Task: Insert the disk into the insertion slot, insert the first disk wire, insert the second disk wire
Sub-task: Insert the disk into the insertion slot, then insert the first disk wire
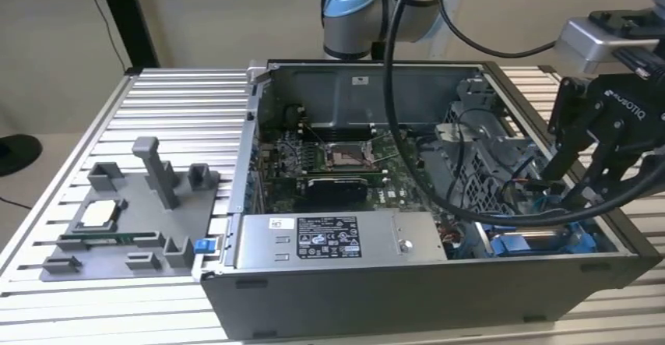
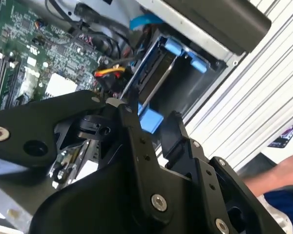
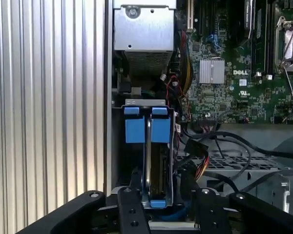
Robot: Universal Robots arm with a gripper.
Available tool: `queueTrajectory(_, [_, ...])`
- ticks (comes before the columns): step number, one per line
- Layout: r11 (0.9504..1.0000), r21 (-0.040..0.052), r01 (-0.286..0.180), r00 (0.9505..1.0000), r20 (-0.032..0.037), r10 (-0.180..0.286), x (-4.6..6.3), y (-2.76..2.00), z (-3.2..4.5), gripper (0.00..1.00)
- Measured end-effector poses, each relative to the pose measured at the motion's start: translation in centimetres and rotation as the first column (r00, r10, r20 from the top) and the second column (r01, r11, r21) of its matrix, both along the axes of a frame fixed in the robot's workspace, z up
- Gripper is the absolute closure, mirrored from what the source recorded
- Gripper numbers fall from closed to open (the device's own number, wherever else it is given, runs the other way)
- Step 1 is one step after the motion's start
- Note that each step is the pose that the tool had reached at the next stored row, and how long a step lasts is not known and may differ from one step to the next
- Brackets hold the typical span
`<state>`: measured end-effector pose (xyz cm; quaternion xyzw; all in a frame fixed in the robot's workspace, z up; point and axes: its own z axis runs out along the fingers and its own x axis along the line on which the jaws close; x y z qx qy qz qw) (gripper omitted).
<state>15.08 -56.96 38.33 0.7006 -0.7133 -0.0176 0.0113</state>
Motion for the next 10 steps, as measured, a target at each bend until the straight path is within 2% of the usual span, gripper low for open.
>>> queueTrajectory(1, [1.0,0.0027,0.0,1.0,-0.0001,0.0,0.05,0.19,-0.1,0.0])
queueTrajectory(2, [1.0,0.0092,0.0,1.0,0.0,0.0,0.05,0.33,-0.16,0.0])
queueTrajectory(5, [0.999,0.045,0.0,1.0,0.0,0.0,0.05,0.65,-0.29,0.0])
queueTrajectory(7, [0.9981,0.0624,0.0,1.0,-0.0001,0.0,0.05,0.91,-0.46,0.0])
queueTrajectory(10, [0.9978,0.0651,0.015,0.9999,-0.0003,-0.015,0.07,0.96,-0.91,0.0])
